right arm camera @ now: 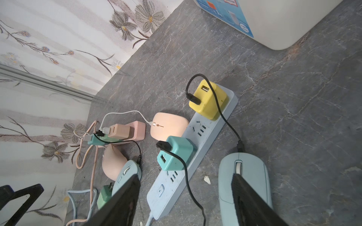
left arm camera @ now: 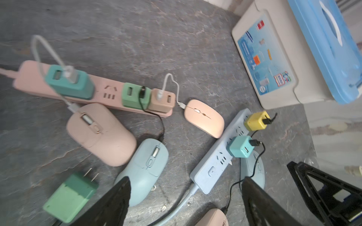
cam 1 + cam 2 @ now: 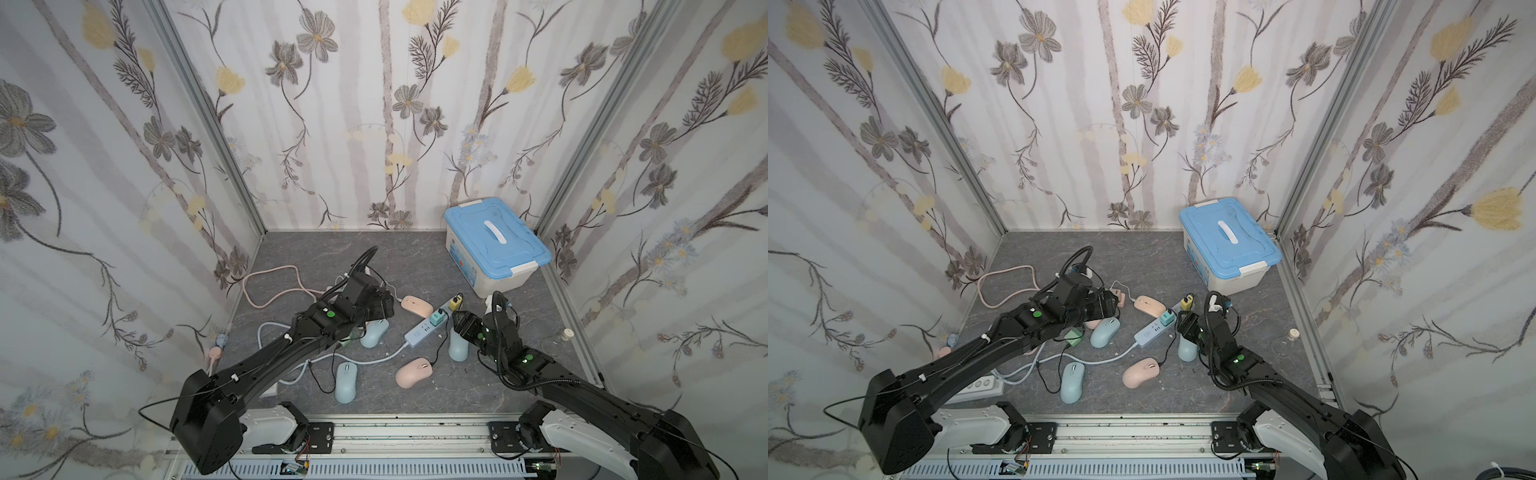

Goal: Unplug the wireless mouse
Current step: Pick up the mouse from the center of the board.

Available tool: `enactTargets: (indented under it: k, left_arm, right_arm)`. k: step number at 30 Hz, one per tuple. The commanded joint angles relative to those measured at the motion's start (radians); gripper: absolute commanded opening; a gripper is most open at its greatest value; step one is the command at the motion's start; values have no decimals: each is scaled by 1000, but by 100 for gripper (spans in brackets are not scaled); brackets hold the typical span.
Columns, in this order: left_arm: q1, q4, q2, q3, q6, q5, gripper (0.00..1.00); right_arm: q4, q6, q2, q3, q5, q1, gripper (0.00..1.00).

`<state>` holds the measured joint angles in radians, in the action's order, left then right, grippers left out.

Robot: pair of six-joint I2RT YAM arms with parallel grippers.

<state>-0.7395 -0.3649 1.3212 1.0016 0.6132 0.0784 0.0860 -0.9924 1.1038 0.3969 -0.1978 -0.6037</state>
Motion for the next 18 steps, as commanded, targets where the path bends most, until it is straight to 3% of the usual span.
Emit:
enactTargets:
  k: [1, 9, 13, 18]
  left_arm:
    - [-65, -3, 80, 28, -118, -42, 88]
    - [-217, -33, 165, -49, -201, -109, 93]
    - [-281, -27, 185, -54, -223, -84, 95]
    - [-333, -55, 306, 3, -243, -41, 95]
  right_arm:
    - [-32, 19, -39, -32, -28, 2, 75]
    - [-34, 26, -93, -84, 14, 3, 78]
    - [-23, 29, -76, -87, 24, 2, 78]
    - [-12, 24, -58, -90, 28, 4, 79]
